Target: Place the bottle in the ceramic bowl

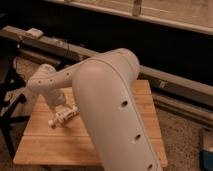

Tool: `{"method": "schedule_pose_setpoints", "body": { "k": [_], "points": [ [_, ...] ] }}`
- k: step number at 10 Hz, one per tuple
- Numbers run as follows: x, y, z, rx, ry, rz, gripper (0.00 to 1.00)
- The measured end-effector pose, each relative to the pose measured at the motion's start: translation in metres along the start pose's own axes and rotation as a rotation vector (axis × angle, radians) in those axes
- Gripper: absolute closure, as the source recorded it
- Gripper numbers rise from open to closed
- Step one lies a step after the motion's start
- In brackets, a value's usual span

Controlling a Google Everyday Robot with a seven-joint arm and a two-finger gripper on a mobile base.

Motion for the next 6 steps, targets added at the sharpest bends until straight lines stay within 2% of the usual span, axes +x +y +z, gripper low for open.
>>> {"method": "schedule_pose_setpoints", "body": {
  "k": [2, 6],
  "points": [
    [-0.011, 0.01, 0.012, 0.034, 0.012, -0.026, 0.35],
    [-0.014, 0.034, 0.032, 0.103, 0.034, -0.086, 0.35]
  ]
}}
